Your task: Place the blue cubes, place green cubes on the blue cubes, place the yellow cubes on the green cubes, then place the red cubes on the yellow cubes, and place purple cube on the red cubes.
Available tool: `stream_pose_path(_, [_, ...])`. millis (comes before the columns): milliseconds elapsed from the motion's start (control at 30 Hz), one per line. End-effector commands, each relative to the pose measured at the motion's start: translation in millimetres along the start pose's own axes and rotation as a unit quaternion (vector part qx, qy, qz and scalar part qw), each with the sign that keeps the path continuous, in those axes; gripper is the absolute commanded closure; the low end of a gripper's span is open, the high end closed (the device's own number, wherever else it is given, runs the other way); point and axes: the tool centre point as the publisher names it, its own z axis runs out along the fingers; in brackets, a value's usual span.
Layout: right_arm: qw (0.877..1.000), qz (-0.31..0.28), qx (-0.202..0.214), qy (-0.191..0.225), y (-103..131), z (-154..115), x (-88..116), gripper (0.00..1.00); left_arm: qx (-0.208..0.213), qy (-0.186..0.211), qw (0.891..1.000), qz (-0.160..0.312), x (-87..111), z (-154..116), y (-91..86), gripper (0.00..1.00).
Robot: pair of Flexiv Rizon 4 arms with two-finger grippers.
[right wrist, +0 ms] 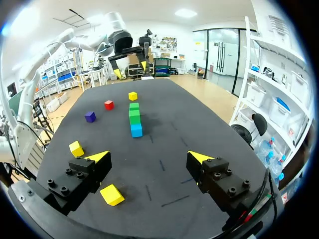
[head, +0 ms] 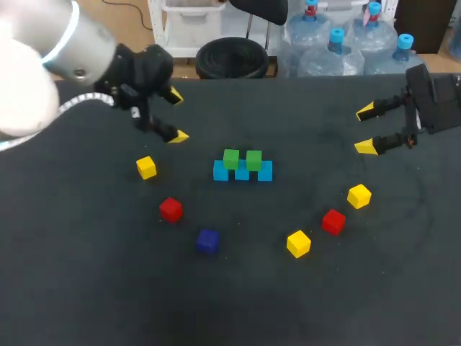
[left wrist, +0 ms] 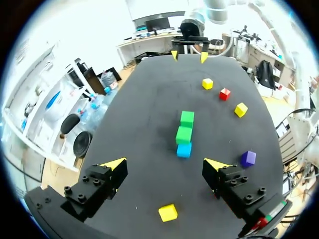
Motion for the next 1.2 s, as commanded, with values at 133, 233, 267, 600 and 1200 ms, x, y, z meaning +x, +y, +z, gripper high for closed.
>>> stream_pose_path(133, [1.000,0.000,0.000,-0.001,0,1,0,0.00,-0.044,-0.002,0.999,-0.018,24.5,-25,-10.3,0.00])
stream_pose_path(233, [1.000,0.000,0.000,-0.001,0,1,0,0.00,-0.048,-0.004,0.999,-0.023,32.2,-32,-11.3,0.00])
stream_pose_path(267, [1.000,0.000,0.000,-0.001,0,1,0,0.00,-0.050,-0.005,0.998,-0.025,34.6,-34,-11.5,0.00])
stream_pose_path(600, [1.000,0.000,0.000,-0.001,0,1,0,0.00,-0.051,-0.015,0.999,-0.008,52.7,-56,-16.4,0.00])
stream_pose_path(1200, [1.000,0.000,0.000,-0.001,0,1,0,0.00,-0.027,-0.102,0.994,0.006,95.4,-92,-19.0,0.00])
